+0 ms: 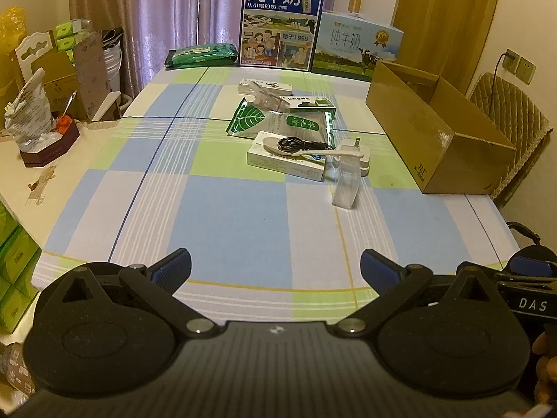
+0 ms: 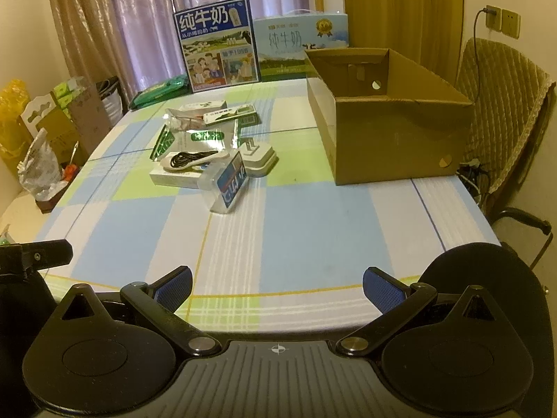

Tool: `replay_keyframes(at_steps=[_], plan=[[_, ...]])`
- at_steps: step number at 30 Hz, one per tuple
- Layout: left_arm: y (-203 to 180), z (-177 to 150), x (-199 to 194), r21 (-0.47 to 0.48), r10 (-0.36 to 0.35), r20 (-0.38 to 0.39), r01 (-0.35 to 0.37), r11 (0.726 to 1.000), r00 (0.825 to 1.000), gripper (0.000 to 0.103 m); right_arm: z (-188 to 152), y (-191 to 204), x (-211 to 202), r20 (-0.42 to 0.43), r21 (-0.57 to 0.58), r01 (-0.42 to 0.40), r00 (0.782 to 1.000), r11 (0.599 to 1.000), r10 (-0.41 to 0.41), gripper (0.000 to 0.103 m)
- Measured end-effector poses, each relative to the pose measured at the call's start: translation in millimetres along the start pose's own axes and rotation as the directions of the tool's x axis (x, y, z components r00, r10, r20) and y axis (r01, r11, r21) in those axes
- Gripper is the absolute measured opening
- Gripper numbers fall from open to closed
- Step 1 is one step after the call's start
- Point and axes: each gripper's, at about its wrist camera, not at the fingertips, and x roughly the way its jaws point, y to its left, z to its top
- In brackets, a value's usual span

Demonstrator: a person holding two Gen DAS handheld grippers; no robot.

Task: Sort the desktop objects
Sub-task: 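Move both tools toward the items on the table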

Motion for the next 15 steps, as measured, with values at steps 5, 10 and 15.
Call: replay_keyframes(at_steps=[5, 10, 15], plan=[[1, 2, 2, 0.005, 0.002, 0.003, -0.002, 1.000, 1.000, 0.102, -1, 0, 3, -0.005, -0.003, 0.001, 1.000, 1.000, -0.001, 0.101], [3, 5, 2, 0.004, 0.001, 0.001, -0.001, 1.000, 1.000, 0.102, 1, 0, 5, -0.003, -0.009, 0.001, 1.000, 1.000, -0.001, 0.101], [8, 13, 5, 0.024, 0.005, 0.019, -0.006, 1.000, 1.000, 0.102, 2, 5, 13, 0.011, -0.038, -0.032, 0.999, 0.999, 0.033, 0.101]])
